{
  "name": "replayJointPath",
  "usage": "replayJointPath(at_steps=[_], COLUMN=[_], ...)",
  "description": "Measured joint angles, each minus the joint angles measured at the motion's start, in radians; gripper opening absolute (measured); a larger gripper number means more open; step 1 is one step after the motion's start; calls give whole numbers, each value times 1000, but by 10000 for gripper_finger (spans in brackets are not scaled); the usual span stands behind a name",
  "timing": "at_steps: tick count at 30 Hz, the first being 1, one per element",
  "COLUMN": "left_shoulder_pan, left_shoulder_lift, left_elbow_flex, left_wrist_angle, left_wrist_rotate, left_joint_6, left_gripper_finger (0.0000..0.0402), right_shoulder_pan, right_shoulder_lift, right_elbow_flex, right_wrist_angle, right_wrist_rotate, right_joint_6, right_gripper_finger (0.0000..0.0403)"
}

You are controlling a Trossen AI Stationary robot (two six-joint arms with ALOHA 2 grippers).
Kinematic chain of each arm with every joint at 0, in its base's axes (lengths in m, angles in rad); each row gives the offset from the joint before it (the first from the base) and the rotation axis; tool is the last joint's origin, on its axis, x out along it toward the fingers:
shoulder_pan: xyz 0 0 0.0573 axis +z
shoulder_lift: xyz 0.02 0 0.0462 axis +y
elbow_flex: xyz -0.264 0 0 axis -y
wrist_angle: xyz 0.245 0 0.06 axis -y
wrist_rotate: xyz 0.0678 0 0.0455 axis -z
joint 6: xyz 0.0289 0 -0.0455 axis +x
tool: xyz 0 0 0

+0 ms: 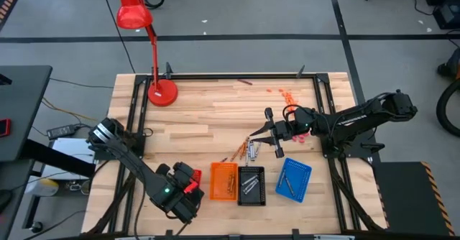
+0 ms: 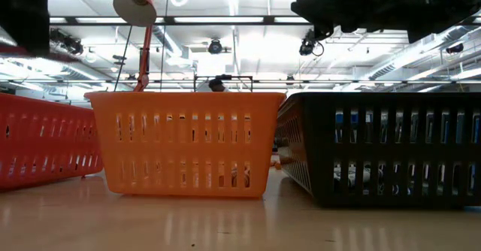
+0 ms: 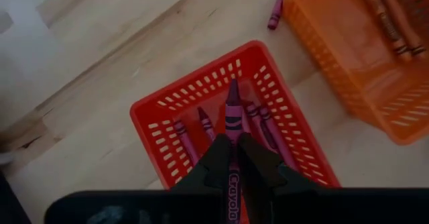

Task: Sort crayons
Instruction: Put the violet crayon into the red bin

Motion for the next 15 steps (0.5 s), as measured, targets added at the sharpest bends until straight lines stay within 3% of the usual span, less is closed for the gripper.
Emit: replayJointPath(at_steps=[15], left_shoulder_pan=[0], left_shoulder_lift=[119], left_elbow_flex=[0], left_wrist_angle=[5], left_wrist_rotate=[47], left_joint_6=[-24], left_gripper_finger=[25], right_shoulder_pan=[0], right_shoulder_lift=[0], right_elbow_flex=[0], right_wrist_angle=[-1], right_wrist_rotate=[0], right_joint_6=[0], right_gripper_finger=[82])
